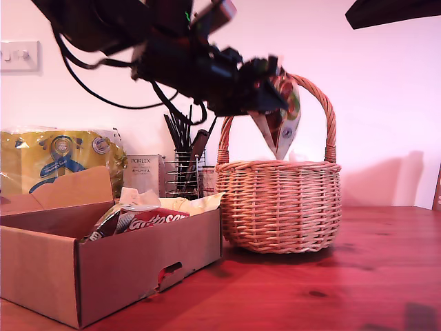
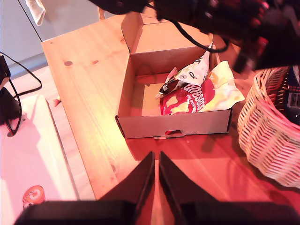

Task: Move the bags of Easter eggs from the cardboard box on the left into the woven basket on the right side.

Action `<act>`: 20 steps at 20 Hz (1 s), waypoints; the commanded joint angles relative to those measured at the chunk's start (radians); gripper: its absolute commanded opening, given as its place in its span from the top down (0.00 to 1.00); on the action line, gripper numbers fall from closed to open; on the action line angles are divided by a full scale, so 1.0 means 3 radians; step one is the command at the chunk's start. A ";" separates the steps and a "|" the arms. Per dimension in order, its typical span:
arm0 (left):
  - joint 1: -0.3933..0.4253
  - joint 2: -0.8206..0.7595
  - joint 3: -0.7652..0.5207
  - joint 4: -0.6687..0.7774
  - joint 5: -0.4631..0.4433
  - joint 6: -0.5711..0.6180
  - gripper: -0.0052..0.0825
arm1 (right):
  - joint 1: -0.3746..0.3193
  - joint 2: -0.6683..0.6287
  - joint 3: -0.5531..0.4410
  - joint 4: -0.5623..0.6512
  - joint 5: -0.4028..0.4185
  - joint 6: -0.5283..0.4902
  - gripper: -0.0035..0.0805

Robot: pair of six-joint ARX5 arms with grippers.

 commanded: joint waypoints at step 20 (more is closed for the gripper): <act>-0.0069 0.0299 0.0374 -0.0468 -0.0220 0.1431 0.76 | 0.0008 -0.0015 -0.0046 0.0041 0.0061 -0.0032 0.97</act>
